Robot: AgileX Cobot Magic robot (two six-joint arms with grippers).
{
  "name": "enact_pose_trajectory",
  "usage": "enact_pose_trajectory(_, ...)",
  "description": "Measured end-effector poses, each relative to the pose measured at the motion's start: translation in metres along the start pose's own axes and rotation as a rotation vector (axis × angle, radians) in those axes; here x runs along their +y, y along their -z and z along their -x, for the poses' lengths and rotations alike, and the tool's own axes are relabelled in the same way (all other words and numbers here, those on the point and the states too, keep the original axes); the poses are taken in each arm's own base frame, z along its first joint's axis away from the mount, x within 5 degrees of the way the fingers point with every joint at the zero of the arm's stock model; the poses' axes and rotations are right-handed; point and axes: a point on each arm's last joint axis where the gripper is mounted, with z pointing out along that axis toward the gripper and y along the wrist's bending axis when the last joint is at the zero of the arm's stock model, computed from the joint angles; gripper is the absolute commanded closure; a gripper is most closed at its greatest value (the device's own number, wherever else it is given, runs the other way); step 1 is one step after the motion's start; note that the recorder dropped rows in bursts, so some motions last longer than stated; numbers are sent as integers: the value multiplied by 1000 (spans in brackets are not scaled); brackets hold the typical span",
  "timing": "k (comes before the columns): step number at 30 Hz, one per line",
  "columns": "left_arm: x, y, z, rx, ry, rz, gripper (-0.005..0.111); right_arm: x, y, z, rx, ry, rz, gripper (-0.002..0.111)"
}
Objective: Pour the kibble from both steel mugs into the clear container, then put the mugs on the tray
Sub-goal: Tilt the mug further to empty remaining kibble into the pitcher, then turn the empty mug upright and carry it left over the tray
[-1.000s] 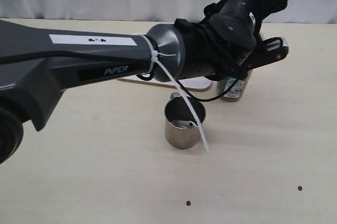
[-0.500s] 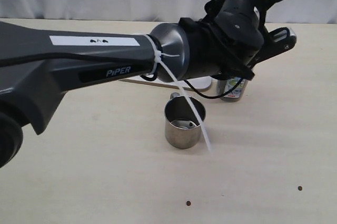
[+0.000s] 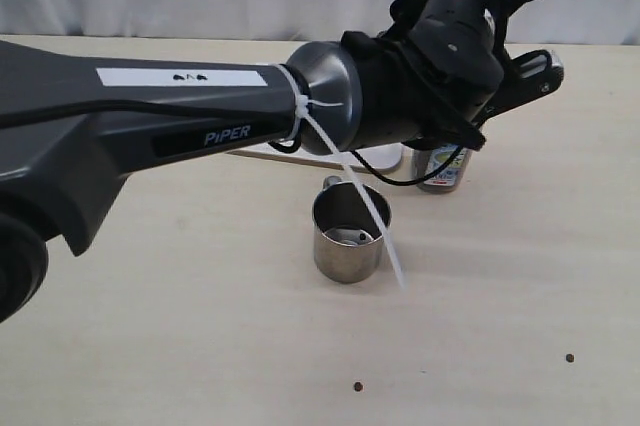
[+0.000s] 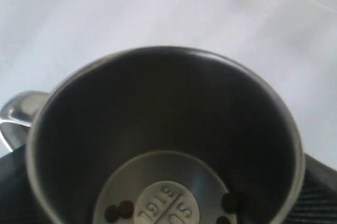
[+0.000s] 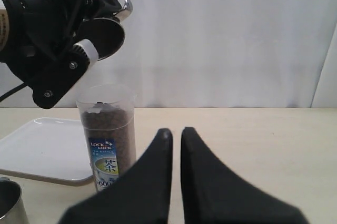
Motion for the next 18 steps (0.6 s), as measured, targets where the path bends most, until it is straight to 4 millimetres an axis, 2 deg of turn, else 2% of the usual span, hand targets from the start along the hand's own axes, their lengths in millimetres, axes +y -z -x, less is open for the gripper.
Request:
enact_pose_trajectory(5,-3,-2,7,-16,-44,-2,107,0,0,0,0,0,0,104)
enact_pose_trajectory(9,1,-3,3,-13,5,11,107,0,0,0,0,0,0,104)
enact_pose_trajectory(12,-2,-4,2,17,-30,-10,107,0,0,0,0,0,0,104)
enact_pose_trajectory(15,1,-3,-5,51,80,-14,107,0,0,0,0,0,0,104)
enact_pose_trajectory(18,5,2,-21,46,278,-38,107,0,0,0,0,0,0,104)
